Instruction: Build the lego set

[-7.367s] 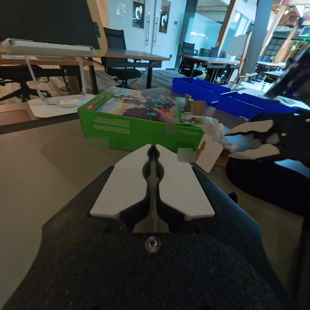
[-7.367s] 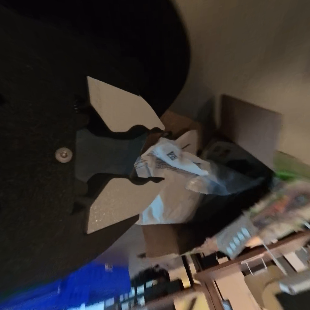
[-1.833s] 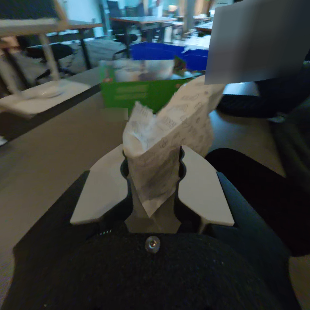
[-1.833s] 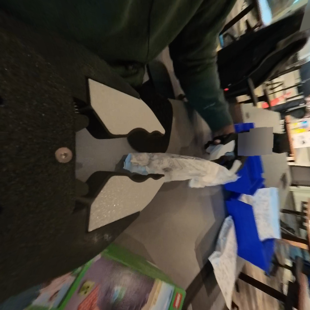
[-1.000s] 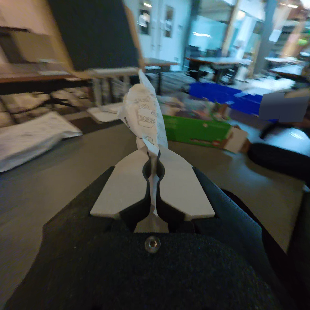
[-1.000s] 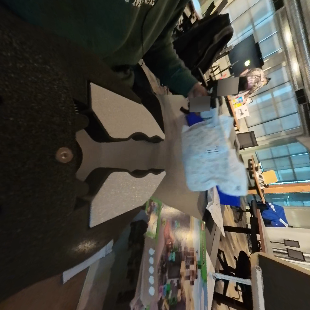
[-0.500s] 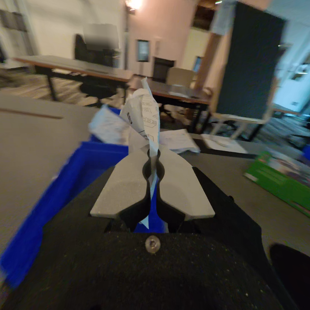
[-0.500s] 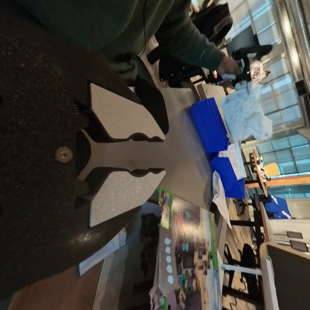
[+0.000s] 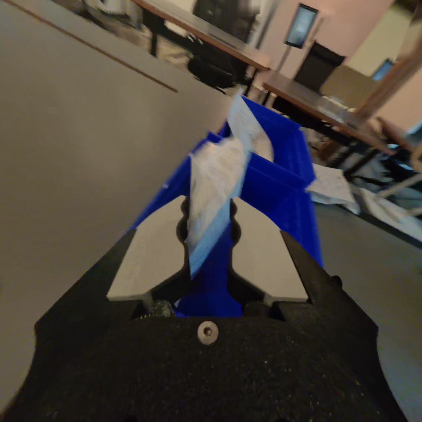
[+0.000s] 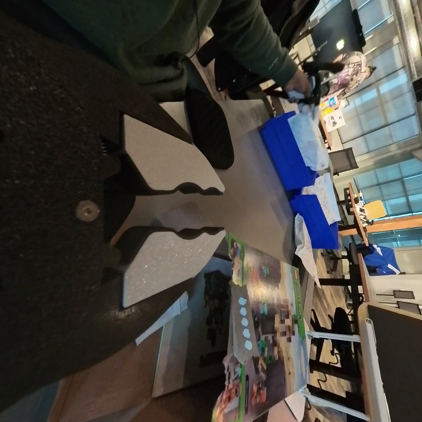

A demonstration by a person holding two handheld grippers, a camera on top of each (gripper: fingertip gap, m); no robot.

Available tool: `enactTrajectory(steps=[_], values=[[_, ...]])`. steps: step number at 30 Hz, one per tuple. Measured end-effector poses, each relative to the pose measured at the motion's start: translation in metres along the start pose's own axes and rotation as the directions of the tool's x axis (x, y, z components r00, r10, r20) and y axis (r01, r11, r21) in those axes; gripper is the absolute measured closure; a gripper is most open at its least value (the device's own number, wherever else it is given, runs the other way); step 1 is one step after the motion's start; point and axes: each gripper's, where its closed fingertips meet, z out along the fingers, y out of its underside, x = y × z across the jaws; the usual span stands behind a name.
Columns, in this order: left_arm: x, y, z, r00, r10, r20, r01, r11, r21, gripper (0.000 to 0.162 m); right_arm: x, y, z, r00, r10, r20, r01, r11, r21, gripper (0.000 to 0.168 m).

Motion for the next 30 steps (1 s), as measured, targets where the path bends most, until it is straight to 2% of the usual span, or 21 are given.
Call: enactTrajectory(steps=[4, 6, 8, 11, 14, 16, 20, 22, 26, 28, 30], values=[[-0.015, -0.032, -0.028, 0.985, 0.093, 0.147, -0.107, 0.99, 0.093, 0.117, 0.001, 0.002, 0.004, 1.0, 0.008, 0.0, -0.008, 1.0, -0.003, 0.142], [-0.011, -0.045, -0.043, 0.966, 0.16, 0.204, -0.189, 0.973, 0.132, 0.119, 0.001, 0.003, 0.006, 1.0, 0.008, 0.004, -0.008, 1.0, -0.007, 0.142], [0.017, -0.046, -0.051, 0.957, 0.24, 0.161, -0.263, 0.955, 0.138, 0.124, 0.0, 0.004, 0.008, 1.0, 0.004, 0.005, -0.004, 1.0, -0.013, 0.142], [0.083, -0.034, -0.059, 0.942, 0.336, 0.006, -0.332, 0.929, 0.162, 0.129, 0.001, 0.003, 0.009, 1.0, 0.002, 0.003, -0.002, 1.0, -0.01, 0.142], [0.165, -0.006, -0.068, 0.88, 0.441, -0.179, -0.407, 0.892, 0.198, 0.131, 0.003, 0.001, 0.007, 1.0, -0.004, -0.011, 0.004, 1.0, -0.007, 0.142], [0.221, 0.019, -0.076, 0.809, 0.506, -0.298, -0.451, 0.861, 0.236, 0.138, 0.007, 0.001, 0.005, 0.999, -0.016, -0.035, 0.015, 1.0, -0.014, 0.142], [0.317, 0.077, -0.084, 0.675, 0.586, -0.448, -0.499, 0.81, 0.307, 0.154, 0.023, 0.008, -0.006, 0.993, -0.026, -0.115, 0.021, 0.999, -0.045, 0.141], [0.354, 0.106, -0.086, 0.628, 0.605, -0.49, -0.512, 0.795, 0.326, 0.161, 0.033, 0.017, -0.014, 0.987, -0.014, -0.157, 0.002, 0.997, -0.075, 0.14], [0.42, 0.163, -0.095, 0.518, 0.623, -0.585, -0.534, 0.771, 0.348, 0.162, 0.063, 0.05, -0.025, 0.964, 0.084, -0.251, -0.134, 0.973, -0.19, 0.138], [0.446, 0.189, -0.102, 0.467, 0.609, -0.641, -0.533, 0.773, 0.345, 0.162, 0.071, 0.062, -0.025, 0.961, 0.124, -0.248, -0.181, 0.958, -0.221, 0.137], [0.466, 0.213, -0.107, 0.424, 0.578, -0.697, -0.53, 0.783, 0.326, 0.162, 0.074, 0.069, -0.023, 0.968, 0.106, -0.227, -0.165, 0.951, -0.261, 0.135]])
